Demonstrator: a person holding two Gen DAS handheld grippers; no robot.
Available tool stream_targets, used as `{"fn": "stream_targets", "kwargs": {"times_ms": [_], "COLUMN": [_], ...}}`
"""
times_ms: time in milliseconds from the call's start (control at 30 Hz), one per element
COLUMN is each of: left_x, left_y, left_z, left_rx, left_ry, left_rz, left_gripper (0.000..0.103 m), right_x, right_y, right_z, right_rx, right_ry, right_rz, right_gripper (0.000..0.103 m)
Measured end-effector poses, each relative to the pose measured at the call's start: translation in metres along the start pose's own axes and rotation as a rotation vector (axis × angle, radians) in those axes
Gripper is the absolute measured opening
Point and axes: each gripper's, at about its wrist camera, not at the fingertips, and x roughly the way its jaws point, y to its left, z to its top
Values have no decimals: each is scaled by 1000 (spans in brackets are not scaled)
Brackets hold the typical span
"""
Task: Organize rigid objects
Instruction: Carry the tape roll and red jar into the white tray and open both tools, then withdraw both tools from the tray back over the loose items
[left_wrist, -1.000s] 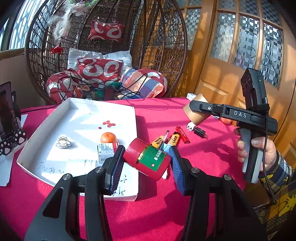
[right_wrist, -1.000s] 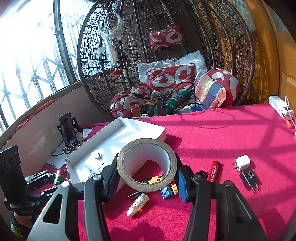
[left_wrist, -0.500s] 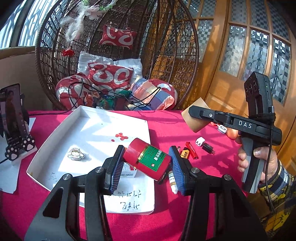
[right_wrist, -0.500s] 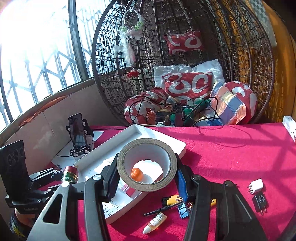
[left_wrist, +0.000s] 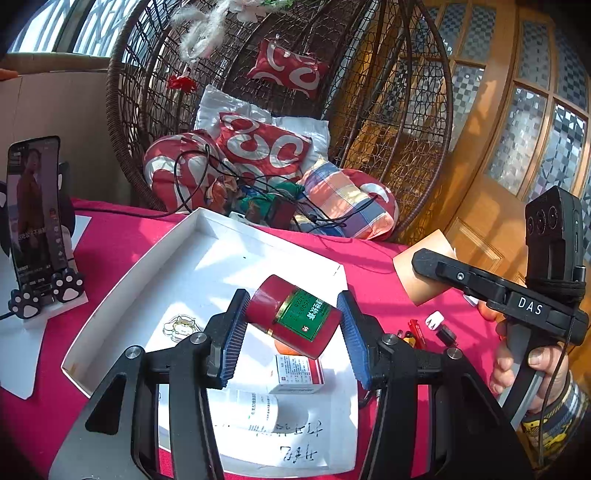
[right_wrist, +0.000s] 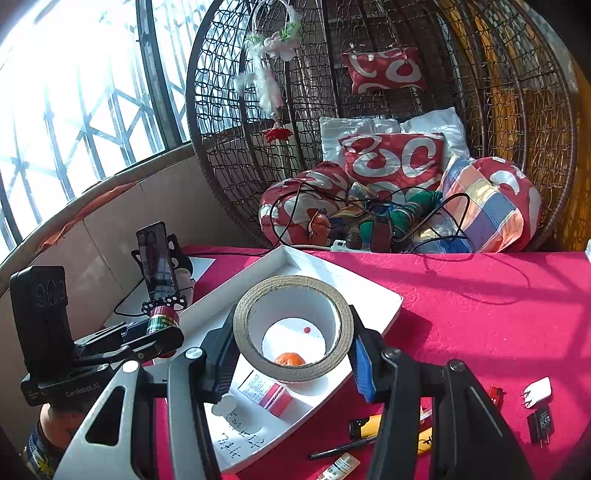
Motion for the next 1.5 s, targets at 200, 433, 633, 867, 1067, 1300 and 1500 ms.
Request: {"fn": "stream_targets", "kwargs": {"times_ms": [200, 433, 633, 867, 1067, 1300, 1500], "left_x": [32, 61, 71, 59, 32, -4, -6], "left_y": [20, 45, 61, 62, 61, 33, -9], "left_z": [14, 18, 10, 7, 2, -16, -14], "left_rx": [-70, -169, -226, -230, -288, -292, -190], "left_ry": [33, 73, 98, 45, -62, -150, -132], "left_rz": [10, 65, 111, 200, 275, 236, 172], "left_gripper": [49, 49, 49, 89, 94, 94, 94], "right_x": [29, 64, 94, 105, 81, 26, -35], "right_y": [1, -1, 2, 6, 6, 1, -9], "right_z": [1, -2, -8, -21, -24, -36, -40], "right_rx": [2, 34, 48, 72, 85, 116, 137], "right_ry": [40, 83, 130, 133, 48, -79, -230], "right_rz": [-25, -37, -43, -12, -11, 2, -36], "right_gripper": [52, 52, 52, 53, 103, 103, 103]}}
